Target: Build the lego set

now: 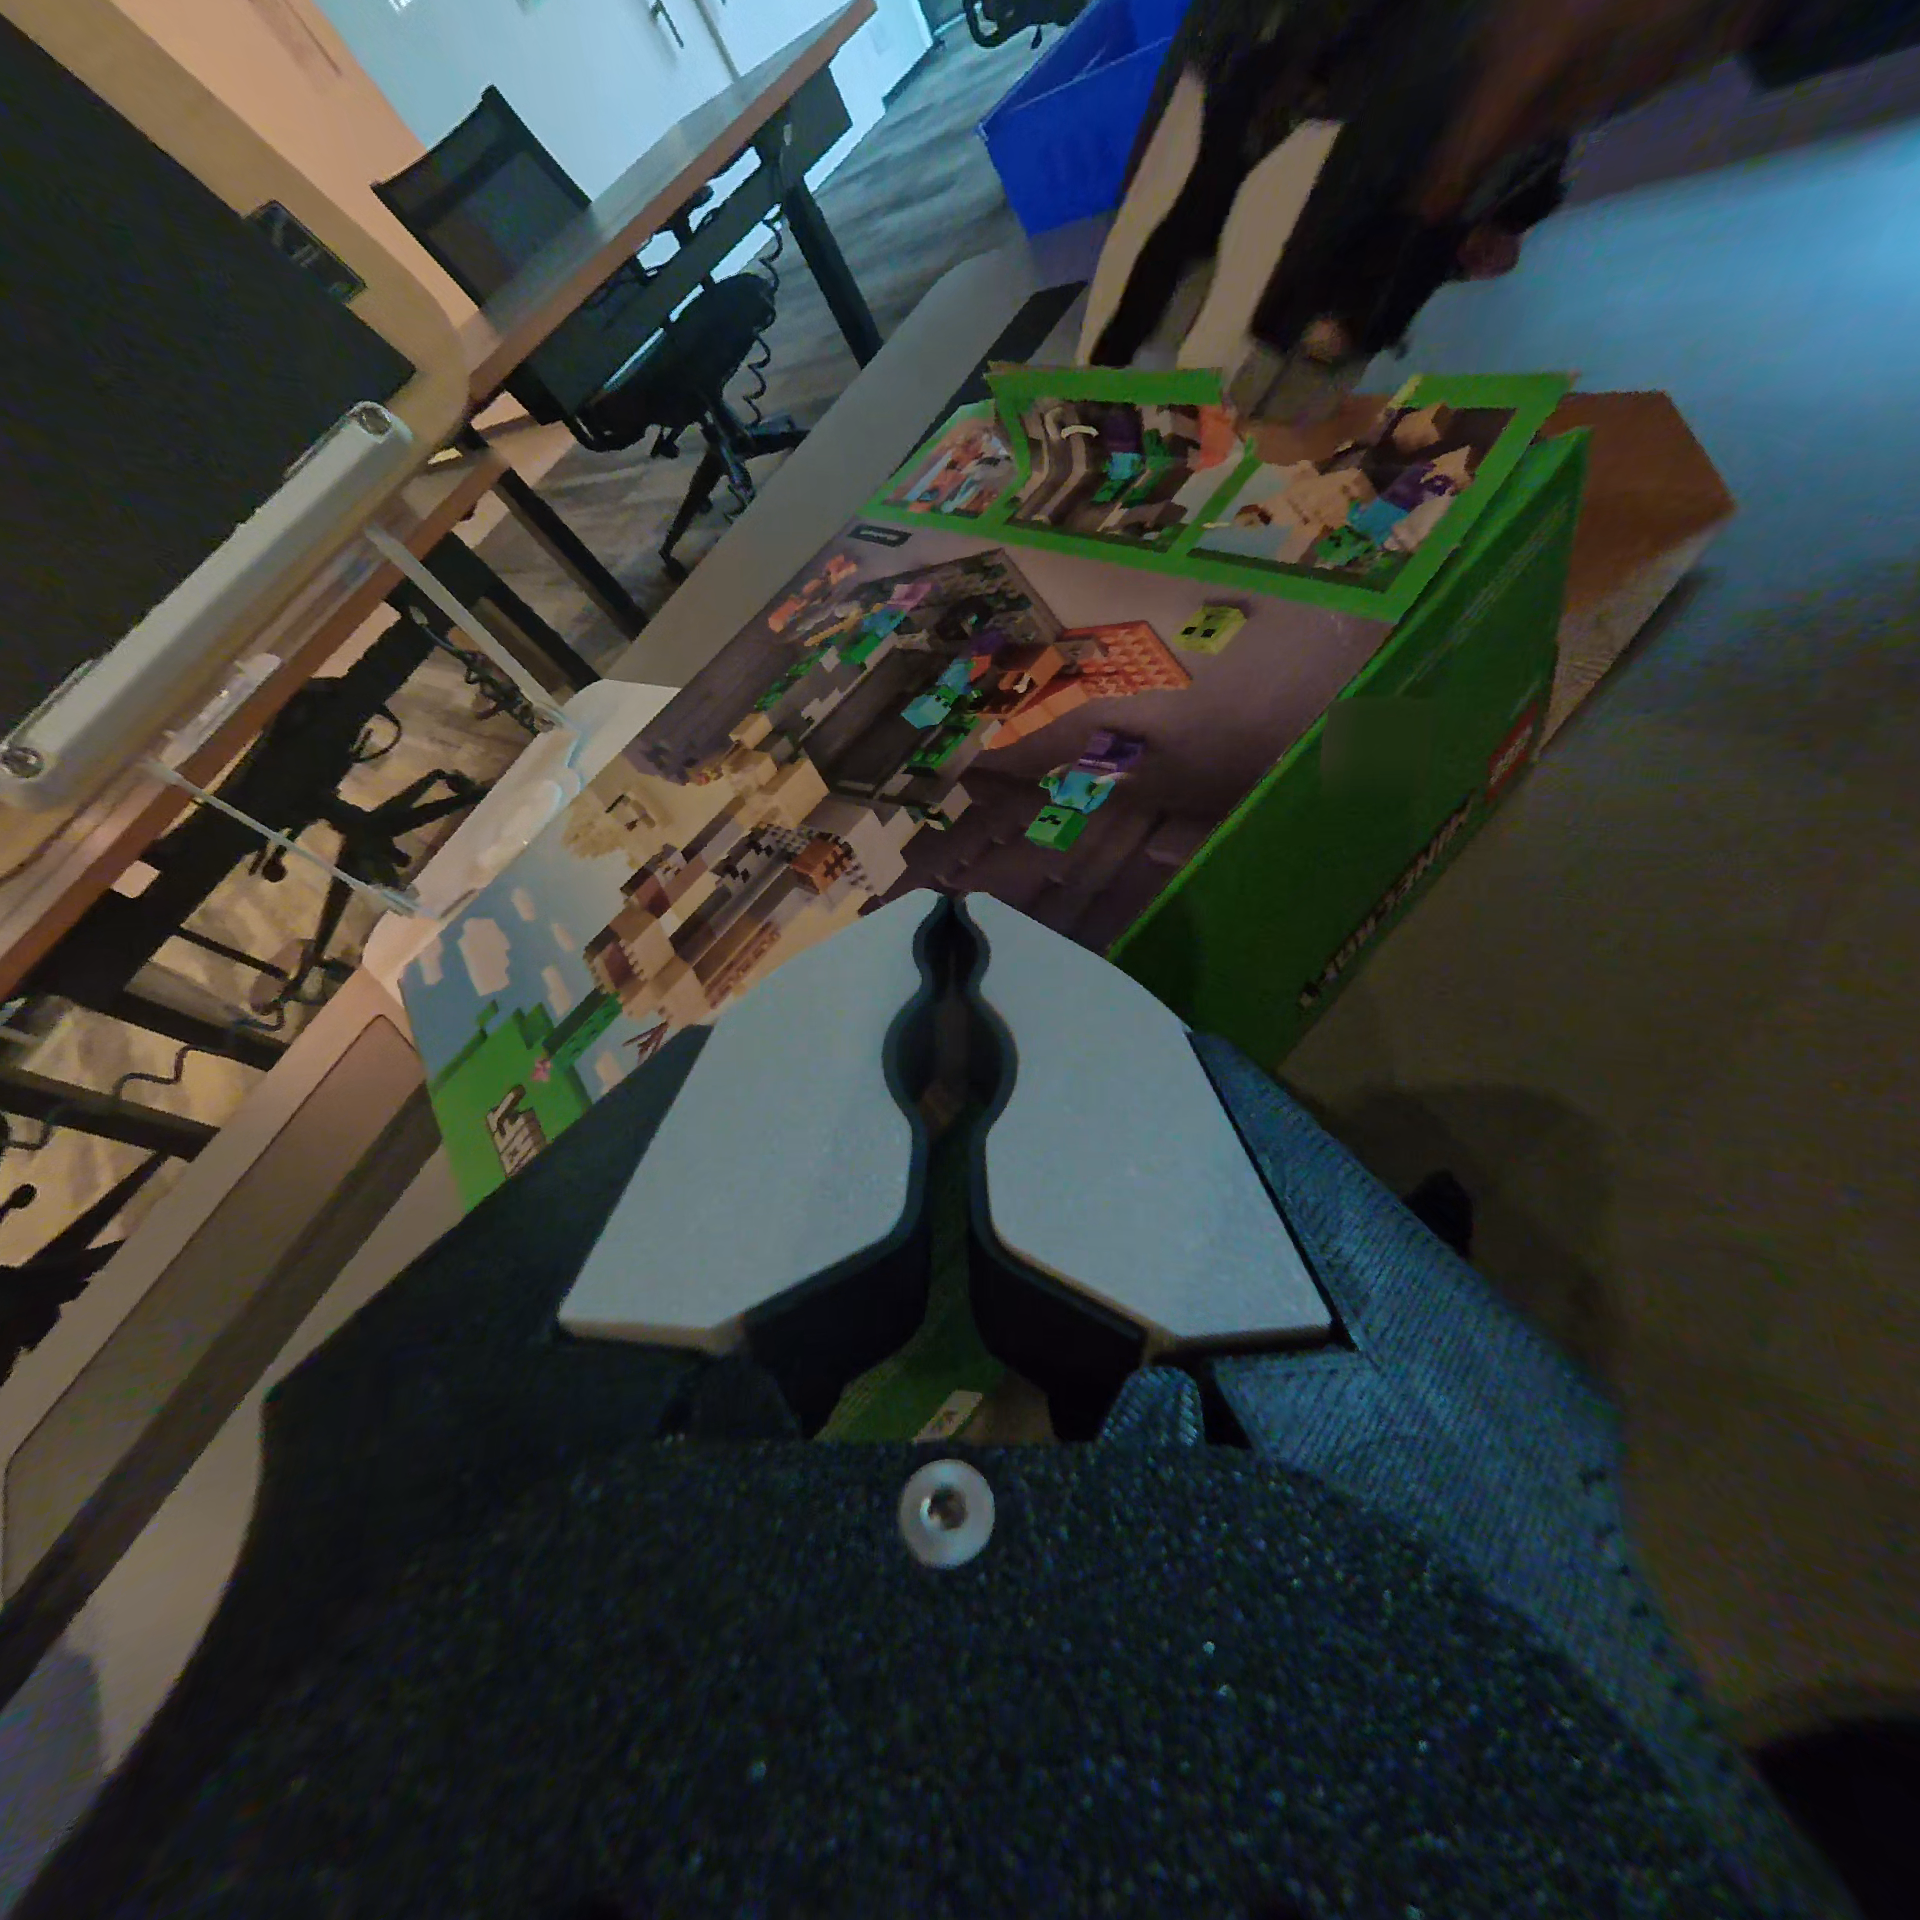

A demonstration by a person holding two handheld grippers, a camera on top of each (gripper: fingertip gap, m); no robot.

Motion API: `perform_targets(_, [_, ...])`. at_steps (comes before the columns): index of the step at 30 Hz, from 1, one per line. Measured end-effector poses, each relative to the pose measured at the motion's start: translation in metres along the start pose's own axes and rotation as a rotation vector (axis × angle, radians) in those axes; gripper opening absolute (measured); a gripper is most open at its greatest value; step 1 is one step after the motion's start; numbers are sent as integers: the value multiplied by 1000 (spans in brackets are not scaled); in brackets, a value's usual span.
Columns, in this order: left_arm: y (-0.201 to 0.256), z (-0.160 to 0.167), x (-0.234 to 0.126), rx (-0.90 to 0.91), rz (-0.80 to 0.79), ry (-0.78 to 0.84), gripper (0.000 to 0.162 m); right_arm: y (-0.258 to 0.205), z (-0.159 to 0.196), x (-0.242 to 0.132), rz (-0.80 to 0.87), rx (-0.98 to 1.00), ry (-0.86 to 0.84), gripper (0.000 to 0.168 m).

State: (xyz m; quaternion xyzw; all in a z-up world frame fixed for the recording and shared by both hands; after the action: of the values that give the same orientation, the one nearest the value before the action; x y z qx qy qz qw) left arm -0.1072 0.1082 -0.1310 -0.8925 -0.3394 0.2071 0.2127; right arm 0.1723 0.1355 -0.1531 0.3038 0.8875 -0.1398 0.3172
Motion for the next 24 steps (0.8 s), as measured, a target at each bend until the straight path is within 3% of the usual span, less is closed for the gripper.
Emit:
perform_targets(2, [0,0,0,6,-3,-1,1,3,2,0,-32,-45,39,14])
perform_targets(5, [-3,2,0,5,-10,-4,2,16,11,-8,-21,-130,13,4])
perform_targets(13, [-13,6,0,-57,22,29,1,57,14,-21,-370,-319,-84,1])
perform_targets(19, [-15,10,-1,-71,63,89,1,87,6,-13,-633,-267,-105,1])
perform_targets(24, [-14,12,-1,-41,68,118,1,107,-3,-1,-748,-248,-138,3])
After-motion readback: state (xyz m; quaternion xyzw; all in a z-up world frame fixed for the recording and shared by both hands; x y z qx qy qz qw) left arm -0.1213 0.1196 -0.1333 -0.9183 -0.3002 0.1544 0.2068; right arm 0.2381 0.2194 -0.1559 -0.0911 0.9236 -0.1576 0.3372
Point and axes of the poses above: each gripper's, where its closed fingertips meet, x out along the fingers, z out of its underside, y = z × x across the jaws, the point moved 8 cm from there along -x, back along the fingers, and after that the axes turned 15 degrees about -z, right-handed, at the moved point
